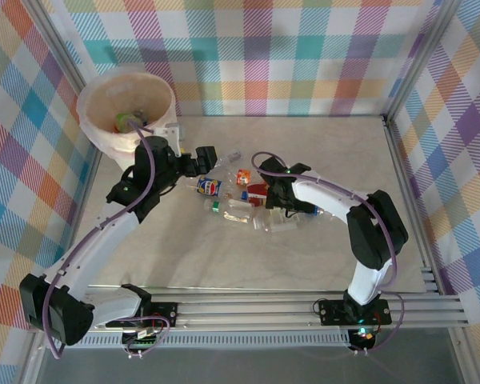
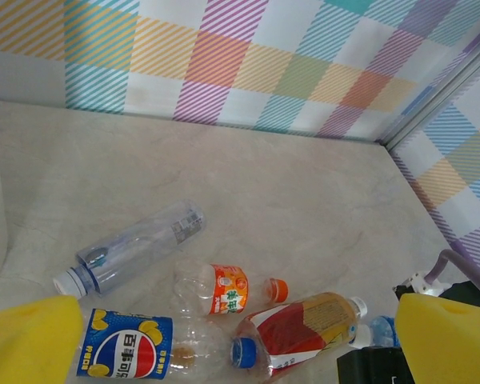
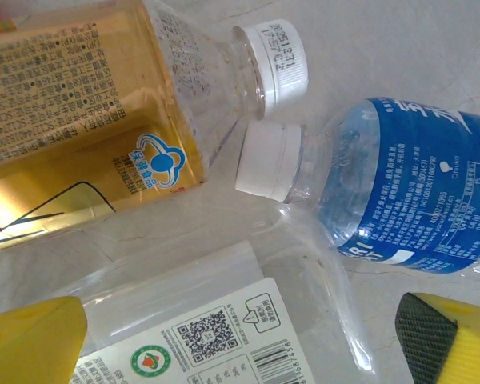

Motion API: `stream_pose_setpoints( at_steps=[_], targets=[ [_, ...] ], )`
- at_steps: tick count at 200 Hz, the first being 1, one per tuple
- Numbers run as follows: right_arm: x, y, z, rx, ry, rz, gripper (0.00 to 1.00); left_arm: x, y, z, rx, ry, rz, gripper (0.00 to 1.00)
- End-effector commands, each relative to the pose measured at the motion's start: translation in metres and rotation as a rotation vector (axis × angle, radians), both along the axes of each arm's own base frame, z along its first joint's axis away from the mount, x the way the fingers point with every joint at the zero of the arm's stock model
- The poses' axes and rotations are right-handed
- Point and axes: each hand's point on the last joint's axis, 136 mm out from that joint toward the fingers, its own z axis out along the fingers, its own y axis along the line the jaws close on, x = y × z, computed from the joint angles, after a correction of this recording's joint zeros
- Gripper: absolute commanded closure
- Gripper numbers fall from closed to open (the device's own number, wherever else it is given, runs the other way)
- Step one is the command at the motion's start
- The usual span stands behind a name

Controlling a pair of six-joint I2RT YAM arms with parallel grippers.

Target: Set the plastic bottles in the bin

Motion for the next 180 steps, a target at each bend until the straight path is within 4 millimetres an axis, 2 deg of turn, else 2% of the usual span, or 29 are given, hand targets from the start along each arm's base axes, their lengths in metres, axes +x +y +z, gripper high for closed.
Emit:
stream_pose_setpoints(
  at_steps=[1, 123, 155, 180],
  targets=[
    [-0.008, -0.007, -0.002, -0.038, 0.03, 0.009, 0.0, 0.001, -0.009, 0.006, -0.018, -0.019, -0.021, 0.0],
    [-0.036, -0.017, 0.003, 0.025, 0.051, -0.008, 0.0, -0.004, -0.024, 0.0, 0.031, -0.006, -0.052, 0.0],
    [-0.043, -0.02, 0.009, 0.038, 0.046, -0.011, 0.0, -0.008, -0.032, -0.003, 0.057, 0.001, -0.075, 0.0],
    [-0.044, -0.025, 0.023, 0.059, 0.021, -0.015, 0.0, -0.015, -0.042, -0.011, 0.107, 0.007, -0.104, 0.0]
  ],
)
